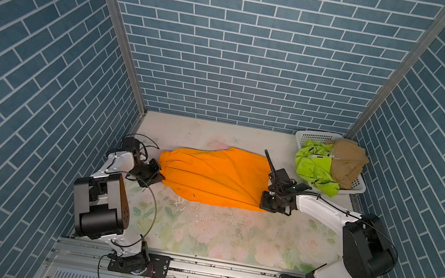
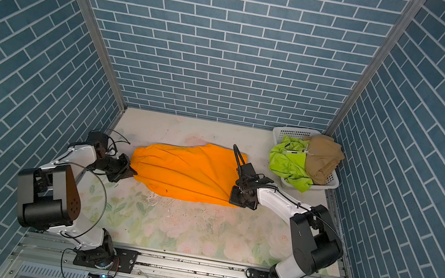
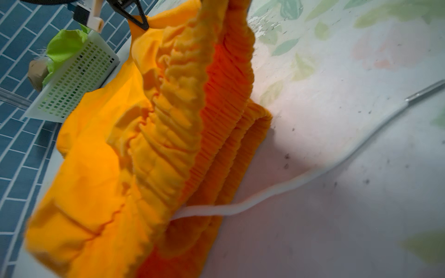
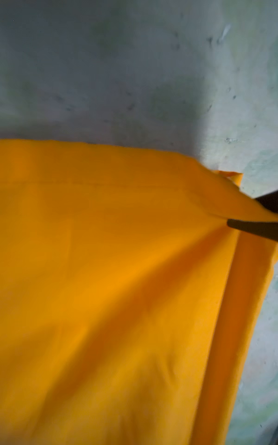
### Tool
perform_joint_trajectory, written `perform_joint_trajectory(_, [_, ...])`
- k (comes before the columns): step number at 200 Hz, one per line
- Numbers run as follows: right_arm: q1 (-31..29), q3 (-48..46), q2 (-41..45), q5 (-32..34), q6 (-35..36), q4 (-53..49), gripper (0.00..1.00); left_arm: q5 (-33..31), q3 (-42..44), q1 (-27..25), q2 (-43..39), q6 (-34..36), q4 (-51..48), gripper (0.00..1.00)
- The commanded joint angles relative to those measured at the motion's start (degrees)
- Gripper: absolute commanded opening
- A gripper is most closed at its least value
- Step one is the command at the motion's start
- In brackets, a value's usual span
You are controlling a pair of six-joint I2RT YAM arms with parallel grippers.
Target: Fold and stack the shorts
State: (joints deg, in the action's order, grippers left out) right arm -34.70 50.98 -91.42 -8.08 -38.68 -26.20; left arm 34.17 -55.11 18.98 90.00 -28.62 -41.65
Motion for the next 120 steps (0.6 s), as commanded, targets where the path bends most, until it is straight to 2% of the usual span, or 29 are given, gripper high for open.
perform_joint_trajectory(1, [1.0, -1.1, -2.2, 4.7, -3.1, 1.9, 0.0, -4.1, 3.4, 2.8, -0.3, 0.1, 2.8, 0.04])
perform_joint_trajectory(31, [1.6, 0.9, -5.1, 6.1, 0.5, -0.1, 0.0, -3.0, 8.0, 3.1, -0.1, -1.1, 5.4, 0.06])
perform_joint_trajectory(58, [3.7, 2.2, -5.8, 4.5, 2.5, -0.8, 0.0, -2.9, 9.9, 3.1, -1.7, -3.2, 8.5, 0.07])
perform_joint_trajectory(79, [5.7, 3.8, -5.4, 3.4, 4.8, -2.2, 0.0, -1.6, 11.6, 3.1, -4.4, -3.8, 10.7, 0.11])
perform_joint_trajectory(94, [6.2, 6.0, -6.0, 3.4, 6.8, -4.3, 0.0, -0.7, 12.4, 3.1, -7.1, -3.7, 11.3, 0.2])
perform_joint_trajectory(120, [6.2, 8.4, -5.5, 3.4, 8.1, -6.7, 0.22, -2.4, 10.6, 3.0, -11.6, -2.1, 7.0, 0.46])
